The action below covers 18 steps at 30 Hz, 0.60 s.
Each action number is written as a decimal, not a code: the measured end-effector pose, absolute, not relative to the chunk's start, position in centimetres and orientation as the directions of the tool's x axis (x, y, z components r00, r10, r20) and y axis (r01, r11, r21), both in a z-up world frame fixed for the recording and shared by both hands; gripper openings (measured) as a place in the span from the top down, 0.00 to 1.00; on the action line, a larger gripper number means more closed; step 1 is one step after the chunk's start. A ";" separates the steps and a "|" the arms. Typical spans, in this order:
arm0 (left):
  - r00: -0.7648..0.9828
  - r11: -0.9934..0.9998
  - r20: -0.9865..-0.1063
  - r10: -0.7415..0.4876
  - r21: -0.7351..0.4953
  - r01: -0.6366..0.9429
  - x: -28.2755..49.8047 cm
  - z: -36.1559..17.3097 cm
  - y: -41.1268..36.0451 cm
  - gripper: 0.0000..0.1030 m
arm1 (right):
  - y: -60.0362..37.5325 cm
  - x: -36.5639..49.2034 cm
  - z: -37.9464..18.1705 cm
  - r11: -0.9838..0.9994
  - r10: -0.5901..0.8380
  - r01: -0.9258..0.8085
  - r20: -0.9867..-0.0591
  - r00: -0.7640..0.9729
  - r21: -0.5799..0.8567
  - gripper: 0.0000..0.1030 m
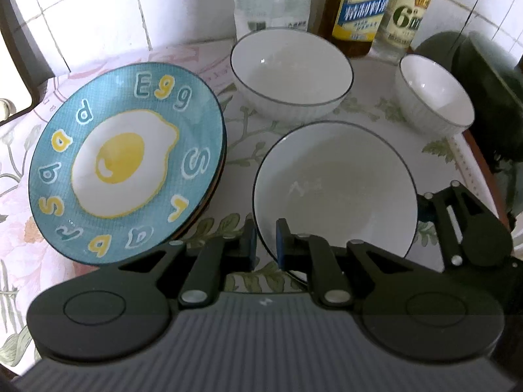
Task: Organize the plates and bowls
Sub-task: 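Carry the white bowl beside the plate stack and open the right gripper, then move the right gripper to a second white bowl and grasp its rim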
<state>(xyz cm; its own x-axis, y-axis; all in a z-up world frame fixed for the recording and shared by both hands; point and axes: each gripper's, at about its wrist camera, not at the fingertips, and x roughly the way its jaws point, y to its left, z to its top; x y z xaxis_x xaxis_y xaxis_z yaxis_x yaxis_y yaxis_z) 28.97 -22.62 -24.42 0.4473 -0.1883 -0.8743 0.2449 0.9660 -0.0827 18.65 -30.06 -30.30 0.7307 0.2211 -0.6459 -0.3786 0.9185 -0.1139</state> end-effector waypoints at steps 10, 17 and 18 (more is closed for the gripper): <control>0.396 0.966 -0.895 -0.206 -0.123 0.226 28.1 -23.0 -22.4 0.76 | -34.7 14.3 -28.2 0.968 0.200 -0.252 -0.615 0.762 0.003 0.05; 0.371 0.962 -0.909 -0.192 -0.099 0.255 27.0 -20.9 -23.9 0.59 | -39.5 13.6 -24.7 0.984 0.177 -0.151 -0.590 0.788 0.094 0.05; 0.369 0.961 -0.910 -0.187 -0.091 0.261 26.8 -20.6 -24.2 0.58 | -40.0 13.7 -24.1 0.985 0.175 -0.140 -0.591 0.787 0.105 0.05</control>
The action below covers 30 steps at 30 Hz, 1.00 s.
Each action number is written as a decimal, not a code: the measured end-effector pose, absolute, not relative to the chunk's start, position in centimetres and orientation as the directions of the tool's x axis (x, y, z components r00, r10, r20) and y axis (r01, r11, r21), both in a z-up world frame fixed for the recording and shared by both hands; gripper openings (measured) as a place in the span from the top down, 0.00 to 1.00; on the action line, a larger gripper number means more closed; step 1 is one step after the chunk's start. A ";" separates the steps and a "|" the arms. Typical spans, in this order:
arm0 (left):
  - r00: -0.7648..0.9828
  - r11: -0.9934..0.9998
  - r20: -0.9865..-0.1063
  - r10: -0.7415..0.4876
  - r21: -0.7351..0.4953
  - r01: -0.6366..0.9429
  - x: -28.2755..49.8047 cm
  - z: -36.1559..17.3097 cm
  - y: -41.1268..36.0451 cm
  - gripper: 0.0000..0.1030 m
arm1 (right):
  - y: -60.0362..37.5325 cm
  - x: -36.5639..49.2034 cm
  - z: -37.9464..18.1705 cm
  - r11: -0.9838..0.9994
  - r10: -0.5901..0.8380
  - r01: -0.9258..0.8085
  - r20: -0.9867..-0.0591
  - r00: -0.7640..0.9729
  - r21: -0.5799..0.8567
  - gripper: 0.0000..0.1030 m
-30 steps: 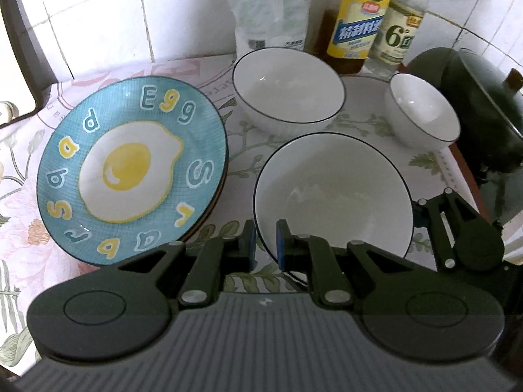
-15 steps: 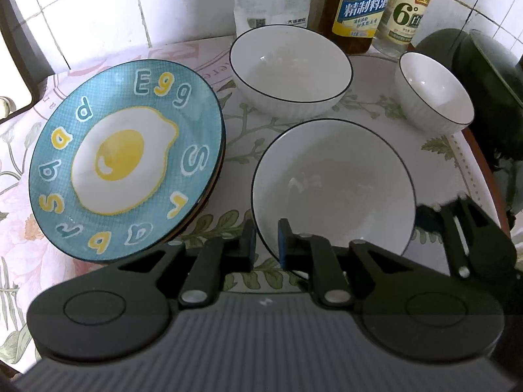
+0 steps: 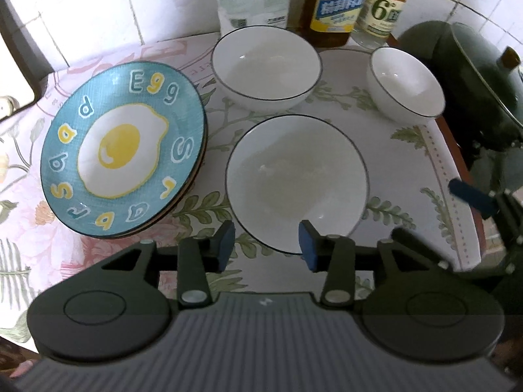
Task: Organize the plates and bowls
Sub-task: 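Move the right gripper to a second white bowl and grasp its rim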
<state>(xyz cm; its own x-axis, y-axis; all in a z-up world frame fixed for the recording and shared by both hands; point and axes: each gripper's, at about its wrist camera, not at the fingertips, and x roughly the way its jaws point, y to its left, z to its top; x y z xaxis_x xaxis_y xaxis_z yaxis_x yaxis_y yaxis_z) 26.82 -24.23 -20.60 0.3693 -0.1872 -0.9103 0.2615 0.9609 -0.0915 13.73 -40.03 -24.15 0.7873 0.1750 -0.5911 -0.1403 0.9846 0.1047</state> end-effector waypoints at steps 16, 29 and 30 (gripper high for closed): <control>0.410 0.924 -0.880 -0.239 -0.076 0.374 26.0 -15.8 -29.0 0.39 | -43.5 12.5 -15.7 0.997 0.082 -0.067 -0.547 0.833 0.047 0.05; 0.437 0.917 -0.835 -0.333 -0.179 0.356 29.5 -16.0 -32.8 0.37 | -44.0 14.9 -17.3 0.990 -0.015 -0.066 -0.568 0.823 -0.123 0.05; 0.432 0.916 -0.834 -0.342 -0.194 0.350 29.9 -16.2 -33.1 0.37 | -43.9 15.3 -17.8 0.989 -0.012 -0.075 -0.576 0.817 -0.127 0.05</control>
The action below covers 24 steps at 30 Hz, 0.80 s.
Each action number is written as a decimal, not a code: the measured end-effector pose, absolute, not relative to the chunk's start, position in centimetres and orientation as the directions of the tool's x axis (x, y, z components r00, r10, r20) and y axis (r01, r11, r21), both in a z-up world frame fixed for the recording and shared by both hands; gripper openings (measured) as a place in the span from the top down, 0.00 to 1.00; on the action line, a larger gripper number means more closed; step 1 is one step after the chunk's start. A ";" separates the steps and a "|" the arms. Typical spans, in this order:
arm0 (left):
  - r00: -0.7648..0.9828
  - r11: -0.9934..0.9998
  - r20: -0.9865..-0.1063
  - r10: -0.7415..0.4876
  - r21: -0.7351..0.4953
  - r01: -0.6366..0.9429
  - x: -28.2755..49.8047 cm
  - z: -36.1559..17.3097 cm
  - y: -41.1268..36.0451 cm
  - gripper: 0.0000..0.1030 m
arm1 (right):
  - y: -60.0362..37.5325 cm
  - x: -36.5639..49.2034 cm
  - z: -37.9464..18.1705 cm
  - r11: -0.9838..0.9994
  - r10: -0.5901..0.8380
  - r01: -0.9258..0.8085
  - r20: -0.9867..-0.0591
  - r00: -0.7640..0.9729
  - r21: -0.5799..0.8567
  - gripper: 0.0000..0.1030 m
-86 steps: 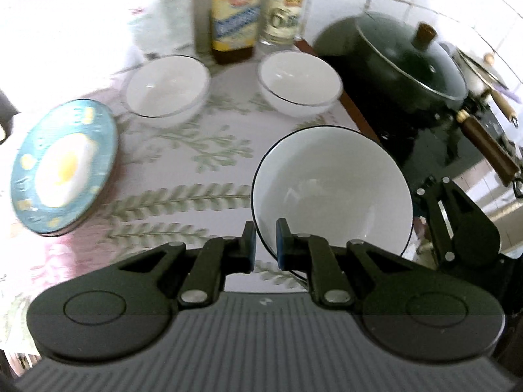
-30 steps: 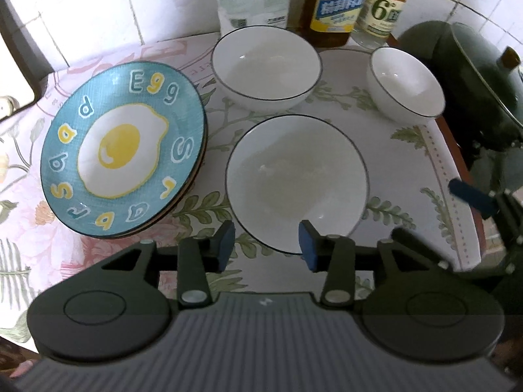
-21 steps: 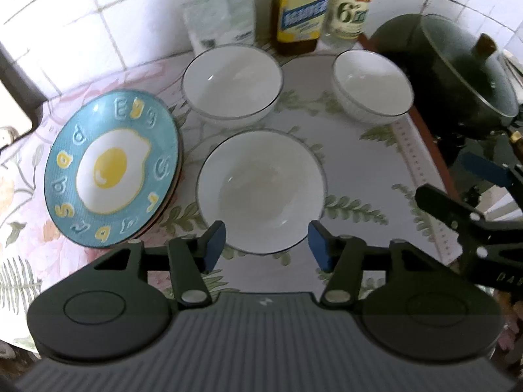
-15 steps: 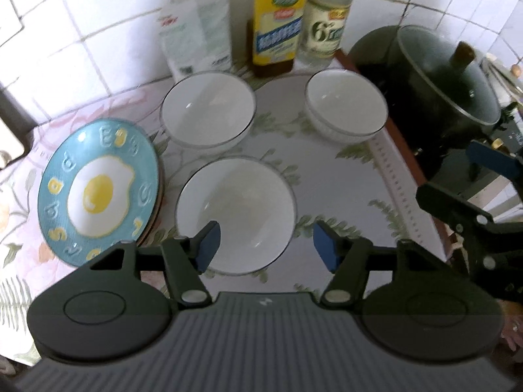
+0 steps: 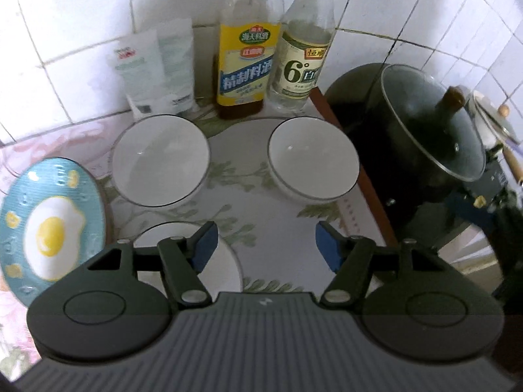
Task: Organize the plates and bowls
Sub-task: 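Move the right gripper to a second white bowl and grasp its rim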
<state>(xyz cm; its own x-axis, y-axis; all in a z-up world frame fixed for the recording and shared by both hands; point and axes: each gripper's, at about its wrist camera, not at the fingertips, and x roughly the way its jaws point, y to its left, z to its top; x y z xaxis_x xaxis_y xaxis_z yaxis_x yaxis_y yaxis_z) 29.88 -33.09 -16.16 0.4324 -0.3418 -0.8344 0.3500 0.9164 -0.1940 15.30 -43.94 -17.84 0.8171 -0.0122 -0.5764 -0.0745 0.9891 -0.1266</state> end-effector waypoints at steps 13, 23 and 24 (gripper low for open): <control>0.436 0.898 -0.820 -0.370 -0.196 0.394 35.1 -20.2 -37.5 0.44 | -43.8 21.9 -25.8 0.983 -0.032 -0.077 -0.575 0.817 -0.164 0.05; 0.427 0.892 -0.859 -0.282 -0.071 0.447 38.4 -22.6 -39.9 0.63 | -45.7 25.1 -28.0 0.995 -0.001 -0.059 -0.625 0.781 -0.076 0.04; 0.419 0.890 -0.862 -0.284 -0.076 0.449 38.7 -22.9 -39.9 0.65 | -45.9 25.4 -28.0 0.996 -0.001 -0.055 -0.624 0.782 -0.070 0.04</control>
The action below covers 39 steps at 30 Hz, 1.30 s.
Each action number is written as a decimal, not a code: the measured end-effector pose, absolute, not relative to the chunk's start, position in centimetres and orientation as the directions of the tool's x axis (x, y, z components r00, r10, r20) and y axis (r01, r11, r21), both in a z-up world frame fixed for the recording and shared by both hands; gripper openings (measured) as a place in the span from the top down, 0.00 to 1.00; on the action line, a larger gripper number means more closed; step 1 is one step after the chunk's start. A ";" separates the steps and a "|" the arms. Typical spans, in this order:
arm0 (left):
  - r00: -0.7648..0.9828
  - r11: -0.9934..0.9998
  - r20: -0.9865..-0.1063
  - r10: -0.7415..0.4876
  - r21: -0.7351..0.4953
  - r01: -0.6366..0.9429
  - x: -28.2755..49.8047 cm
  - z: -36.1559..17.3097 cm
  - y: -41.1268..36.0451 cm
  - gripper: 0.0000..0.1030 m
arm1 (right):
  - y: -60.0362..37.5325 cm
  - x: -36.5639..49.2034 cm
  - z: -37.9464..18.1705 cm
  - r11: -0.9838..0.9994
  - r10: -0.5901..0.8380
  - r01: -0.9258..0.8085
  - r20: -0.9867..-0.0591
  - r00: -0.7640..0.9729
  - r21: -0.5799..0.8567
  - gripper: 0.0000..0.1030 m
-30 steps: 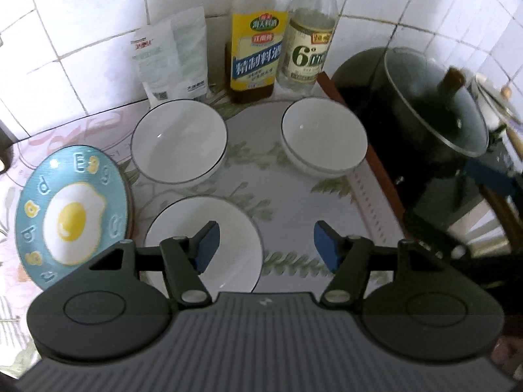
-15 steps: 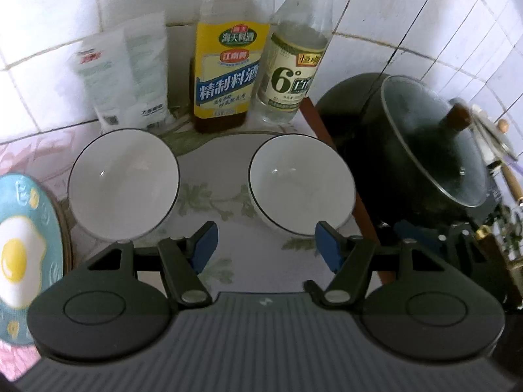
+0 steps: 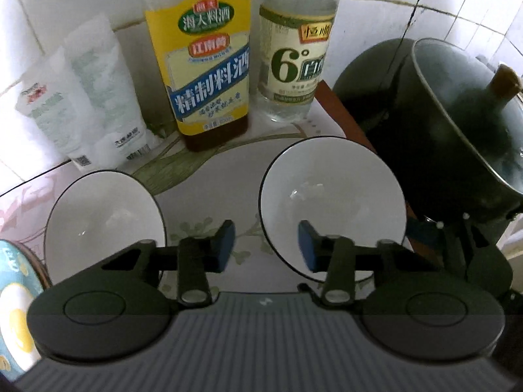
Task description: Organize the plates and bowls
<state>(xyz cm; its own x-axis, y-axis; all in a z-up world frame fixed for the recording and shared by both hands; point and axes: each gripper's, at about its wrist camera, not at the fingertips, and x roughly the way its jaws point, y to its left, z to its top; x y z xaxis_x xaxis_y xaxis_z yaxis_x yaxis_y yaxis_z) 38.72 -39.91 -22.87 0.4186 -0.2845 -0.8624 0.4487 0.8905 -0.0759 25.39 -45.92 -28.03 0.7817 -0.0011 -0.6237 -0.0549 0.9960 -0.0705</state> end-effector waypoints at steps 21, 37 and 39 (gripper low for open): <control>0.434 0.861 -0.853 -0.289 -0.034 0.508 37.3 -22.8 -40.1 0.90 | -45.9 24.6 -28.1 0.999 0.023 -0.040 -0.595 0.804 -0.015 0.03; 0.468 0.855 -0.836 -0.286 -0.002 0.519 29.6 -18.2 -37.3 0.90 | -41.9 17.1 -24.1 0.995 -0.016 -0.041 -0.548 0.836 -0.092 0.03; 0.469 0.857 -0.837 -0.283 -0.001 0.515 28.5 -17.2 -36.6 0.90 | -41.1 16.0 -22.9 0.994 -0.012 -0.050 -0.552 0.834 -0.098 0.03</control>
<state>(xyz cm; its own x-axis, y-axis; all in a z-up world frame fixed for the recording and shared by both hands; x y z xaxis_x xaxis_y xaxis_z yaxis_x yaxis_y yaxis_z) 28.50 -36.59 -17.21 0.4691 -0.2825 -0.8368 0.5145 0.8575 -0.0011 16.01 -41.13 -22.88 0.8338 -0.0125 -0.5519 -0.0502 0.9939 -0.0983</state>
